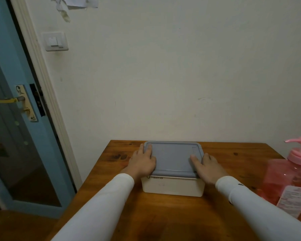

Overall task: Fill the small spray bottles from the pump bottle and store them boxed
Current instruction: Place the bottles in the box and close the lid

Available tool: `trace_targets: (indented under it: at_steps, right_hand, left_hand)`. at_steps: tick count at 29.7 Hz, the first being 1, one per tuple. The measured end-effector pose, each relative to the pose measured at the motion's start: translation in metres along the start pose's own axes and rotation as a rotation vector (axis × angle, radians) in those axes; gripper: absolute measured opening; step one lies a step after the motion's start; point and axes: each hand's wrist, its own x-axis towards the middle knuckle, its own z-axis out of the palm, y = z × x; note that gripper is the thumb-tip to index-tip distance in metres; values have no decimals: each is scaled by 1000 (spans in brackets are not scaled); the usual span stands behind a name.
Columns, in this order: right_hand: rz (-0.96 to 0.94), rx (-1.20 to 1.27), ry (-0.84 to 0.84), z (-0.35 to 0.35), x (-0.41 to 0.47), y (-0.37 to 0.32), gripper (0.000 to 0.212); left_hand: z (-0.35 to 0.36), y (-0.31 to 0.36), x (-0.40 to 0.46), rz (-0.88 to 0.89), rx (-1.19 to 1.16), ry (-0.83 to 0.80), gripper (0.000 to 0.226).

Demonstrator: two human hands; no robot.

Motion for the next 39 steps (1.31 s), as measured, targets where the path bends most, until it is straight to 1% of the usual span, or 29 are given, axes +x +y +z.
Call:
trace_targets:
  at_steps: [4,8,10,19,26,30,36,38,39]
  right_hand:
    - [-127,-113,17,-13,7,-10,75]
    - [-216,-269,-48,-15,16,-19,69]
    - [-198,-277,-96,-11,22,-18,69]
    - [-157,-267,-171,-1,29,-11,69]
    - [-159,-283,-152,-1,25,-16,75]
    - [-133,-304,-180,0,24,-17,75]
    - [-145,-194,-156,3,31,-8,76]
    - [-192,-102,-116,2,29,-5,65]
    - [-166,10,-94,1,26,-4,63]
  left_hand:
    - [-2,2,5,8,93,-18,63]
    - [-4,5,7,3,138,-61,64]
    - [-4,6,9,-5,166,-80,64]
    - [-6,8,7,-30,196,-131,64]
    - [-7,12,5,-43,198,-142,67]
    - [-5,9,7,-54,194,-157,68]
    - [-3,8,10,-30,171,-137,67]
    - [-2,7,9,-9,117,-95,67]
    - [-1,5,9,2,59,-58,68]
